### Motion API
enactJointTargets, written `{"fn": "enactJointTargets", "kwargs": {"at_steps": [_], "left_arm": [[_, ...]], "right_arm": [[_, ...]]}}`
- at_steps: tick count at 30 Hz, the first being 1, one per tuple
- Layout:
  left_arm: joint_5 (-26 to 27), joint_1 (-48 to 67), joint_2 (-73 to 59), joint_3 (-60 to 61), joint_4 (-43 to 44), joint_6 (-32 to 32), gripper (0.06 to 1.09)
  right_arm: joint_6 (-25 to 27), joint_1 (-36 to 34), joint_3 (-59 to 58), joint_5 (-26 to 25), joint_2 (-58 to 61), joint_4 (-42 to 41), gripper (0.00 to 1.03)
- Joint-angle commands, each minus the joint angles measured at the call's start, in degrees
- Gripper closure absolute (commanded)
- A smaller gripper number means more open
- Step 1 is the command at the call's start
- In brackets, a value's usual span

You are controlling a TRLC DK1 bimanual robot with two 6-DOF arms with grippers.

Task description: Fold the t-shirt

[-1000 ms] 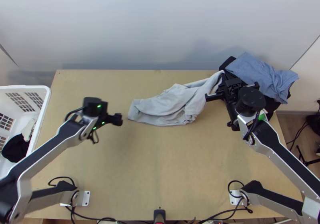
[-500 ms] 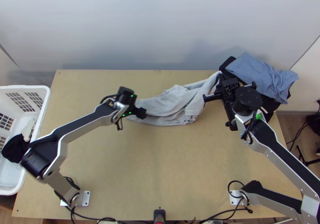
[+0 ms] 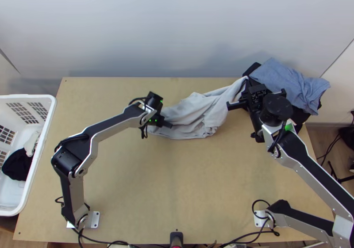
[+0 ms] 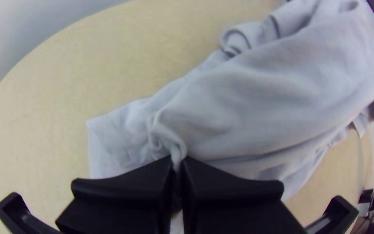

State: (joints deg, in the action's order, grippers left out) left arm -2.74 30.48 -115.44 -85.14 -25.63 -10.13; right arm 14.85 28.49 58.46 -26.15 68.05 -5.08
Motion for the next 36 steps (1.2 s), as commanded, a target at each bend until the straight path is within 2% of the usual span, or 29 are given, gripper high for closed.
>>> {"fn": "enactJointTargets", "kwargs": {"at_steps": [1,7,14,17,22,28,32,36], "left_arm": [[-0.16,-5.52,3.11,-7.84,-4.08,-5.43,1.05],[-0.07,-11.23,16.47,-18.39,-13.22,-12.46,1.05],[-0.07,-11.50,30.45,-19.09,-18.05,-17.73,1.05],[-0.07,-14.40,34.49,-19.45,-17.97,-18.61,1.05],[-0.07,-19.41,39.41,-20.59,-16.03,-18.43,1.05],[1.25,-21.87,45.30,-21.12,-16.12,-18.70,1.05],[3.01,-21.25,50.66,-20.59,-16.30,-19.93,1.05],[3.09,-20.72,55.23,-19.53,-16.03,-21.60,1.05]], "right_arm": [[0.18,-1.16,0.78,-0.30,-0.64,0.07,1.00],[0.18,-3.00,-0.10,-1.18,-2.40,1.57,1.00],[0.35,-0.19,2.01,-1.18,-8.55,5.70,1.00],[0.35,-2.04,4.30,-1.18,-9.87,4.99,1.00],[2.20,-4.14,4.65,-1.01,-12.77,-2.48,1.00],[1.94,-3.35,3.68,-0.48,-18.31,-2.56,1.00],[2.73,0.34,1.49,1.37,-24.63,-2.48,1.00],[6.15,5.70,-0.10,1.45,-29.91,-2.21,1.00]]}}
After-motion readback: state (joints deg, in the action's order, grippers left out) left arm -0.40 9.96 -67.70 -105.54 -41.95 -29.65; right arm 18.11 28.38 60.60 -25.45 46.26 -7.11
